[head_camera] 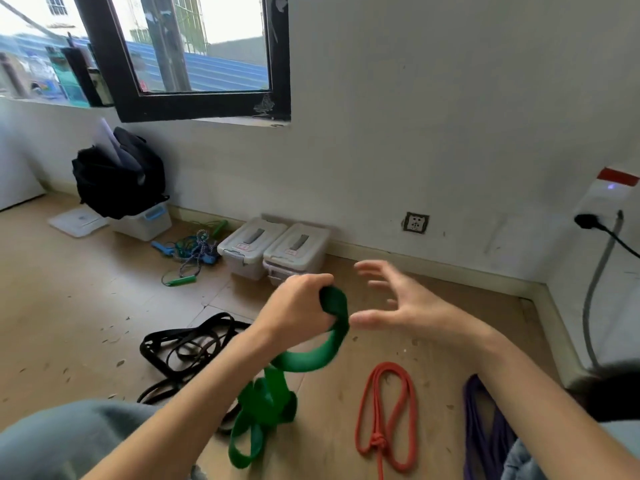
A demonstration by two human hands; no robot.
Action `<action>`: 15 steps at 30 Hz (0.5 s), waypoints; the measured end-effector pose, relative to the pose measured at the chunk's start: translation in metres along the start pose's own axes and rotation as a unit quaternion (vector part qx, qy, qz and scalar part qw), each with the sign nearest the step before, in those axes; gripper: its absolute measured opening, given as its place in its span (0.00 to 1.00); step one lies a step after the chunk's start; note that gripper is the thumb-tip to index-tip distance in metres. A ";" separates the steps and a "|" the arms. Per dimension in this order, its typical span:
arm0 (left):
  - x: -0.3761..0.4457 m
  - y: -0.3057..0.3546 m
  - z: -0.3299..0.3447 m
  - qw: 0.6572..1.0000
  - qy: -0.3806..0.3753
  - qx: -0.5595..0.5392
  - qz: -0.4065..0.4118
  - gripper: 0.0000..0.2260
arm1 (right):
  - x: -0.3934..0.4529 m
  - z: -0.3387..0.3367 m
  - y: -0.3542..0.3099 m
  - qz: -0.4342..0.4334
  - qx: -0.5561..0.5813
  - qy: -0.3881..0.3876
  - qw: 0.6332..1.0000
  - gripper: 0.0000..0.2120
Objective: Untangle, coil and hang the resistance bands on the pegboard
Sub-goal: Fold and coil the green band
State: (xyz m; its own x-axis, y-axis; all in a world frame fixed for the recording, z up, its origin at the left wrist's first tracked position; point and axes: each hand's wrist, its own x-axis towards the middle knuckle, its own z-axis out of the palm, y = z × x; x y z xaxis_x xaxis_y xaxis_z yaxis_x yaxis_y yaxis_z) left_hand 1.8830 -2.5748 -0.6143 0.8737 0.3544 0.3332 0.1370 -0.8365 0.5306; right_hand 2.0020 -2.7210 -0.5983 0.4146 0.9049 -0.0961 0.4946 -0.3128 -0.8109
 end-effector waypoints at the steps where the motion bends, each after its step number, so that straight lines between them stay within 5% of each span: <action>1: -0.002 0.005 0.004 1.000 0.004 -0.015 0.004 0.05 | 0.001 0.009 -0.001 -0.009 -0.026 -0.040 0.999 0.29; 3: -0.003 0.008 0.009 0.997 0.019 -0.067 0.015 0.05 | 0.002 0.025 0.001 -0.020 -0.077 -0.029 0.996 0.15; 5: -0.002 0.002 0.013 0.996 0.019 -0.085 0.021 0.06 | 0.003 0.031 -0.002 -0.044 -0.071 0.070 0.994 0.07; 8: -0.010 -0.014 0.035 0.991 0.011 -0.131 -0.012 0.09 | 0.003 0.022 -0.012 -0.091 -0.021 0.141 0.986 0.11; 12: -0.039 -0.041 0.068 0.978 -0.127 -0.133 -0.103 0.05 | -0.007 -0.013 -0.016 -0.130 0.249 0.165 0.946 0.11; 15: -0.032 -0.043 0.049 0.970 -0.060 -0.198 -0.127 0.08 | -0.009 -0.027 0.003 -0.077 0.165 0.137 0.974 0.07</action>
State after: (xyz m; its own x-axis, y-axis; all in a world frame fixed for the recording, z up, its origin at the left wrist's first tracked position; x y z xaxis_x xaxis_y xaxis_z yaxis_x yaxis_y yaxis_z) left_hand 1.8721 -2.5703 -0.6863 0.8864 0.4571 0.0731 0.1845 -0.4936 0.8499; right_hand 2.0207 -2.7379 -0.5839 0.5660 0.8083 0.1619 0.3126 -0.0287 -0.9495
